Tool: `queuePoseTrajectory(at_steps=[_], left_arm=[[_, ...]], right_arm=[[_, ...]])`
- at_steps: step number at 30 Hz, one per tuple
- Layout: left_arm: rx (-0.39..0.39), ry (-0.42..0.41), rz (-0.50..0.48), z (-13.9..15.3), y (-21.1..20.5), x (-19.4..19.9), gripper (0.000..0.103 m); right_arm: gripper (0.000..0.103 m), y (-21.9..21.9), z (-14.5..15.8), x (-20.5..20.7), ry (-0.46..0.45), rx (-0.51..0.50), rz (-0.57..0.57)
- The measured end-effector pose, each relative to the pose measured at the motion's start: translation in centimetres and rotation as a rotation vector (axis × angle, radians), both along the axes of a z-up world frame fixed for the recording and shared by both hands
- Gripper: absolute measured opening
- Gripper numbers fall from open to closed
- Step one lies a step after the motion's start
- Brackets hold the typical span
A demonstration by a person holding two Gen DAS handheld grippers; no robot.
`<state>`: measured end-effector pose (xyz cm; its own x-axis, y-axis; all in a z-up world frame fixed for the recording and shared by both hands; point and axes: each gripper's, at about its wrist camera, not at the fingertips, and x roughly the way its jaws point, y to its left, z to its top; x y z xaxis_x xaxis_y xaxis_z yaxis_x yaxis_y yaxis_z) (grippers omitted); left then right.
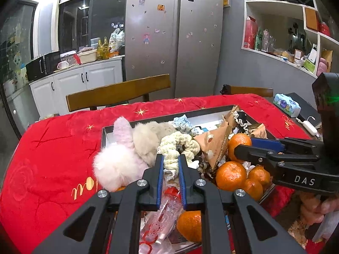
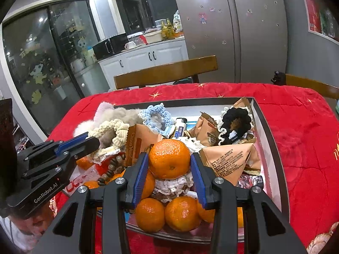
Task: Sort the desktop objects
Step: 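Lower the scrunchie into the tray and open the left tool while the right tool releases its orange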
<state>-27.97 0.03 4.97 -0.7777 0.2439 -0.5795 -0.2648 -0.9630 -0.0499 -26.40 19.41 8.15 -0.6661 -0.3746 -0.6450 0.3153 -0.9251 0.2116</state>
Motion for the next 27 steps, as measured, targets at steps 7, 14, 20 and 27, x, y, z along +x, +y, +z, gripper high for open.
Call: queuePoseTrajectory(at_steps=[7, 14, 20, 27], left_arm=[[0.016, 0.001, -0.004, 0.0, -0.2, 0.0, 0.014], [-0.002, 0.014, 0.008, 0.2, -0.1, 0.4, 0.018], [-0.052, -0.01, 0.089, 0.1, -0.8, -0.2, 0.09], [0.012, -0.025, 0.148, 0.9, -3.2, -0.7, 0.103]], right_arm=[[0.039, 0.0, 0.0, 0.0, -0.001, -0.004, 0.003], [0.042, 0.2, 0.0, -0.3, -0.02, -0.03, 0.003], [0.054, 0.0, 0.3, 0.1, -0.002, -0.022, 0.035], [0.103, -0.2, 2.7, 2.0, 0.121, -0.04, 0.08]])
